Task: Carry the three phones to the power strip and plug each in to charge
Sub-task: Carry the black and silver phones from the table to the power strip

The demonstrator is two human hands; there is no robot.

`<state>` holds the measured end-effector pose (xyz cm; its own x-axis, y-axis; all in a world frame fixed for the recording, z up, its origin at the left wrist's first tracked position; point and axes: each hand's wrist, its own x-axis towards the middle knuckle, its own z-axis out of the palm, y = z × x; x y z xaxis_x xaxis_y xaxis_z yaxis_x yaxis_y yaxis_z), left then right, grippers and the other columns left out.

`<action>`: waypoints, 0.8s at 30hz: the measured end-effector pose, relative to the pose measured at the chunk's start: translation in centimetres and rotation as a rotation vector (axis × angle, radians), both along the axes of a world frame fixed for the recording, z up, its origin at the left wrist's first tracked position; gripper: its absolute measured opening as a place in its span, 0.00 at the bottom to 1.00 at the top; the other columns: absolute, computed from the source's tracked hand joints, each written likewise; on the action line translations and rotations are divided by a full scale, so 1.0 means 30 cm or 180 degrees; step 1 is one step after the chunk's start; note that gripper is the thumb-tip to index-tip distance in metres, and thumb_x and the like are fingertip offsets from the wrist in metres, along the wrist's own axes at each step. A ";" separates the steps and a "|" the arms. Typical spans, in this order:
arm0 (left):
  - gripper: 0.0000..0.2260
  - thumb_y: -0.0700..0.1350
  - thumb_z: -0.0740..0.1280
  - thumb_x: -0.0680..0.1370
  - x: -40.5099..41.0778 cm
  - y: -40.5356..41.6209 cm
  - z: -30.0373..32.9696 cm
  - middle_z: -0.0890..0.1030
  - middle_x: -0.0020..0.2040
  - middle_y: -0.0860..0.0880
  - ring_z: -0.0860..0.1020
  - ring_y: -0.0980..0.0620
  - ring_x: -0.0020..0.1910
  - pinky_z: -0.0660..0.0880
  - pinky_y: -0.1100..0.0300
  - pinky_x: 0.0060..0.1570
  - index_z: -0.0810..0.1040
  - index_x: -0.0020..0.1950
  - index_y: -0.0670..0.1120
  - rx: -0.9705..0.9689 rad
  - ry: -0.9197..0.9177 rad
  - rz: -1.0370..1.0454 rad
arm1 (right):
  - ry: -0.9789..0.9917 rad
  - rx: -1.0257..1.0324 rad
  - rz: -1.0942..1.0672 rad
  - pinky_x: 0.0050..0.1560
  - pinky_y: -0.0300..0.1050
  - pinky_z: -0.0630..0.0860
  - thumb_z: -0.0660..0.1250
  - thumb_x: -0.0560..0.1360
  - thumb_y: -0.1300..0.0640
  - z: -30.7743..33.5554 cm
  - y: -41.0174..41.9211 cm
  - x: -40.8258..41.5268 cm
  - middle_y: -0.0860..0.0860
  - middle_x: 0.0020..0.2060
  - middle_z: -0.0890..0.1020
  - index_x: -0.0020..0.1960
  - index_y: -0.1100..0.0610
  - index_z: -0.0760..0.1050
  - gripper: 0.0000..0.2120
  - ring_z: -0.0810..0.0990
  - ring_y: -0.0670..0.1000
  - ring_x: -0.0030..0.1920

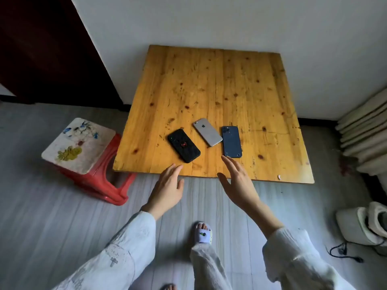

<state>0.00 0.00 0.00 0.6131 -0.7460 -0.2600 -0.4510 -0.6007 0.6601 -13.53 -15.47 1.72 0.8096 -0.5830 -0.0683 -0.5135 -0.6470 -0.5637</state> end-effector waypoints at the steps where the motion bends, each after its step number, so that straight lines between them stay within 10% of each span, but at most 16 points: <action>1: 0.21 0.43 0.57 0.79 0.021 -0.050 -0.029 0.58 0.75 0.45 0.56 0.49 0.74 0.58 0.54 0.71 0.60 0.72 0.45 0.0118 -0.0027 0.0020 | 0.0070 -0.0052 0.0045 0.68 0.46 0.64 0.61 0.77 0.53 -0.029 -0.051 0.028 0.55 0.71 0.67 0.73 0.56 0.59 0.26 0.65 0.55 0.70; 19: 0.28 0.58 0.47 0.79 0.227 -0.351 -0.448 0.34 0.75 0.48 0.36 0.47 0.75 0.38 0.44 0.72 0.36 0.74 0.53 0.1460 -0.0893 -0.0734 | 0.1563 -0.0199 0.1054 0.74 0.54 0.41 0.54 0.79 0.52 -0.434 -0.400 0.388 0.52 0.77 0.44 0.76 0.55 0.43 0.30 0.41 0.53 0.76; 24: 0.22 0.52 0.51 0.80 0.249 -0.249 -0.412 0.45 0.77 0.49 0.44 0.48 0.76 0.44 0.46 0.73 0.53 0.74 0.53 0.1071 -0.0944 -0.0835 | 0.1688 -0.0218 0.1070 0.74 0.58 0.45 0.55 0.79 0.50 -0.412 -0.300 0.344 0.52 0.77 0.47 0.76 0.54 0.47 0.30 0.46 0.53 0.76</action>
